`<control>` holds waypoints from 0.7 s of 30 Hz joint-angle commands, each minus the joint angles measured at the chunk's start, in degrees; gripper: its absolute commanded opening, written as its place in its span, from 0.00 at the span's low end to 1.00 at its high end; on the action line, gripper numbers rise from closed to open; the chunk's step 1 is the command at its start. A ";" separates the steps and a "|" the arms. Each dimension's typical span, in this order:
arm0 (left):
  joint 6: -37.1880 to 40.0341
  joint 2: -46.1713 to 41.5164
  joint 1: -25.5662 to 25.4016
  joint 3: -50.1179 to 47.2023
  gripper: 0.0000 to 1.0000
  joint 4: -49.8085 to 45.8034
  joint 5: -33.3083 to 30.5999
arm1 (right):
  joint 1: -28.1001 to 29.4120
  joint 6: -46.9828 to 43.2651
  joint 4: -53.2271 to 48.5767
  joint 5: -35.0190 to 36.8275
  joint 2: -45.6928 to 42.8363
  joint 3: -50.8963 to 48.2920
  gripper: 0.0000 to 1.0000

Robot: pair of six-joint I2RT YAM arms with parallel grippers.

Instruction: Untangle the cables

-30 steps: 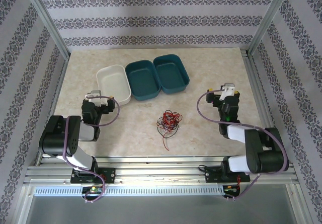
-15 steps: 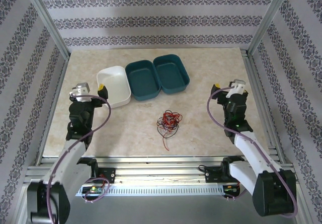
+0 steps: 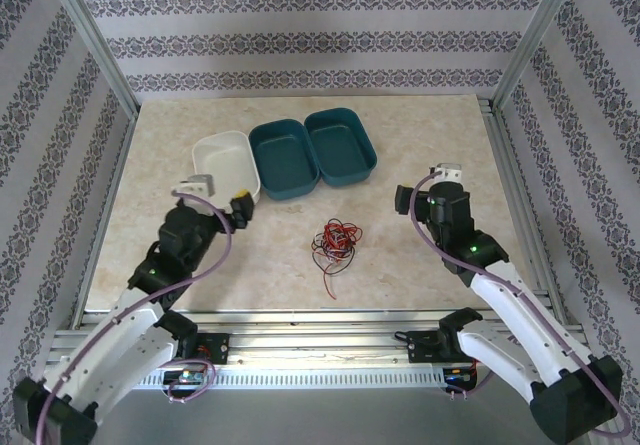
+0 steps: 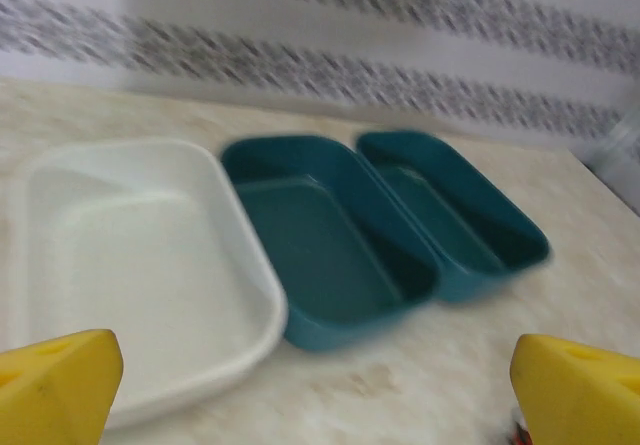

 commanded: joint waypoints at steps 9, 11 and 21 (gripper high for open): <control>-9.70 20.47 -10.54 4.88 0.99 3.33 4.87 | 5.27 9.14 -12.83 -12.13 6.71 5.34 0.86; -11.05 23.06 -11.17 4.33 0.99 5.90 7.52 | 5.43 9.59 -12.68 -15.78 8.30 5.39 0.80; -11.34 35.46 -18.47 2.07 0.99 19.91 8.57 | 10.78 7.54 -8.18 -20.16 14.59 4.15 0.68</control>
